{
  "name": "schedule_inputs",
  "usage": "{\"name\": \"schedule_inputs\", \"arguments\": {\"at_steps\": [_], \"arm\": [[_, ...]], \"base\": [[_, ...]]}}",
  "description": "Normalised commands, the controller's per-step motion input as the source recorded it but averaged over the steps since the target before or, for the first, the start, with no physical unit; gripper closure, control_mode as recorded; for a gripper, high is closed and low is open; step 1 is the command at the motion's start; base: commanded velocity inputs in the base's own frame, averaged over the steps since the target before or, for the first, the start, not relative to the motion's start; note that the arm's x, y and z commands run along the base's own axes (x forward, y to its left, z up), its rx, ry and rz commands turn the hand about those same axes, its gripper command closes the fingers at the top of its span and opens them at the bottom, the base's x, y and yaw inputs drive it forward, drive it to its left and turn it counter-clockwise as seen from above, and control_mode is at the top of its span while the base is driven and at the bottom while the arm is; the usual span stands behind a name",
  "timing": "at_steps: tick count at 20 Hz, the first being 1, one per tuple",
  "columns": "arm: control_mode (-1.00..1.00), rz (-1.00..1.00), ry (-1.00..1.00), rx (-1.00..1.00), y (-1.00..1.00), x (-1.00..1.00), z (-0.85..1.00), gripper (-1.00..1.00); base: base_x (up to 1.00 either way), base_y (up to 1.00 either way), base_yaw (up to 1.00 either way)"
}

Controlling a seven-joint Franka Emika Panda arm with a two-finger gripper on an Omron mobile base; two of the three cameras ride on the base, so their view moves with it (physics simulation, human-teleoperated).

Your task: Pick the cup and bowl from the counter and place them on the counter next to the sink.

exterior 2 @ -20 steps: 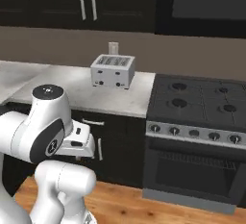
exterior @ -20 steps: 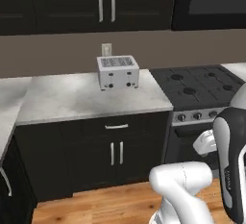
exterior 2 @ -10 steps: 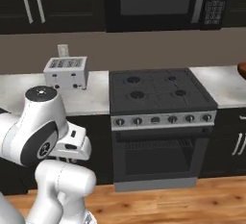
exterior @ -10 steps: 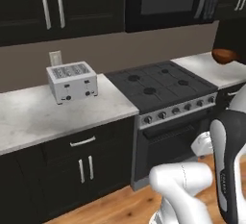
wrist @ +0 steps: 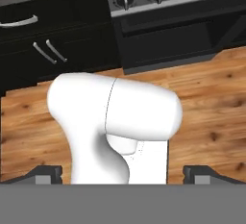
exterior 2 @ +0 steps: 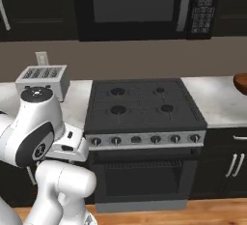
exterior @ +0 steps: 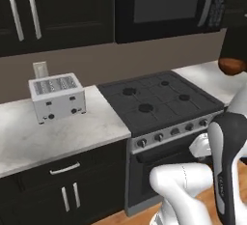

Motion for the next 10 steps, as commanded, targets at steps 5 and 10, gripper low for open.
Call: {"name": "schedule_inputs", "arguments": {"at_steps": [5, 10], "arm": [[1.00, 0.00, 0.00, 0.00, 0.00, 0.00, 0.00, -1.00], [1.00, 0.00, 0.00, 0.00, 0.00, 0.00, 0.00, -1.00]], "base": [[0.29, -1.00, 0.08], [0.00, -1.00, 0.02]]}}
